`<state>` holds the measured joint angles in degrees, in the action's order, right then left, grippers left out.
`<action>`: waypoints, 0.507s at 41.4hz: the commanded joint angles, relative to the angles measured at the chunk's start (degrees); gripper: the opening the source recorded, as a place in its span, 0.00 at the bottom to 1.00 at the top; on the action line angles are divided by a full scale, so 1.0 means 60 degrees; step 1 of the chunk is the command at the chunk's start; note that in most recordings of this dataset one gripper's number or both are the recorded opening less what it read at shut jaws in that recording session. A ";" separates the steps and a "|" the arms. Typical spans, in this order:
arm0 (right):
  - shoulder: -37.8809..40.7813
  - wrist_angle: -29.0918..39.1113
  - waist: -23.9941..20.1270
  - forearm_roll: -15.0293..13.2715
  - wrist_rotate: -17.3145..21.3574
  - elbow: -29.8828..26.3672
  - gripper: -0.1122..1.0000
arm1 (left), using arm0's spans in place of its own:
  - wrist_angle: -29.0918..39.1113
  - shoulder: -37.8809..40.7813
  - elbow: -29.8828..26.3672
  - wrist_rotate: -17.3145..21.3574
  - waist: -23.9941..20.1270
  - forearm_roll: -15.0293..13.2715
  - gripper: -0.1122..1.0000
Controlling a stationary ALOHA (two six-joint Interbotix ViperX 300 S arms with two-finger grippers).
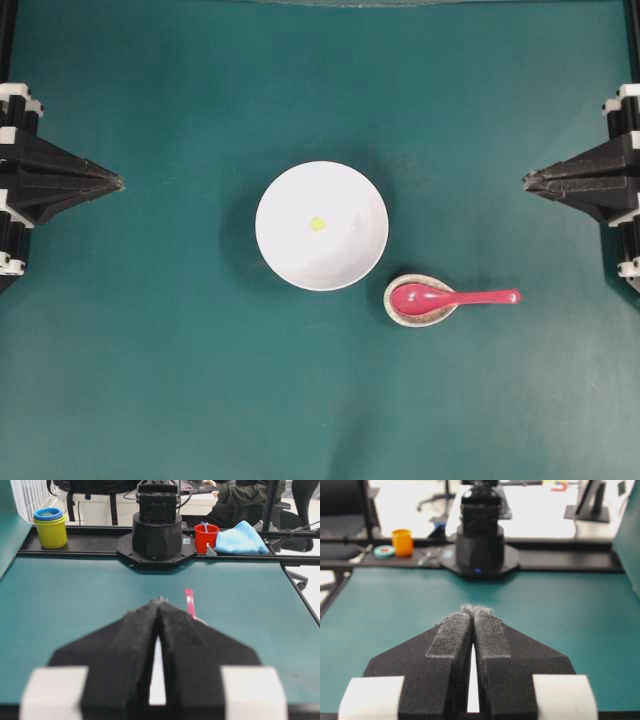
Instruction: Scoop the yellow hexagonal prism block from the bowl with a spoon using the right arm.
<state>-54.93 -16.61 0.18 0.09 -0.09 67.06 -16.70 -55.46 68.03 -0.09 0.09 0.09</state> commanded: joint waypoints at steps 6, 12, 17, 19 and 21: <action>-0.0015 0.0190 -0.0015 0.0015 0.0044 -0.0322 0.10 | 0.0542 0.0073 -0.0322 -0.0132 0.0029 0.0059 0.12; -0.0015 0.0469 -0.0015 0.0015 0.0059 -0.0322 0.10 | 0.0542 0.0073 -0.0337 -0.0117 0.0029 0.0059 0.12; -0.0029 0.0645 -0.0015 0.0015 0.0059 -0.0337 0.11 | 0.0527 0.0073 -0.0337 -0.0132 0.0029 0.0059 0.12; -0.0029 0.0703 0.0000 0.0015 0.0059 -0.0337 0.11 | 0.0542 0.0073 -0.0337 -0.0132 0.0029 0.0059 0.13; -0.0029 0.0747 -0.0015 0.0015 0.0059 -0.0337 0.13 | 0.0527 0.0073 -0.0337 -0.0117 0.0029 0.0059 0.13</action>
<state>-55.02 -12.30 0.18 0.09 0.18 66.62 -13.27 -55.46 67.68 -0.79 0.09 0.26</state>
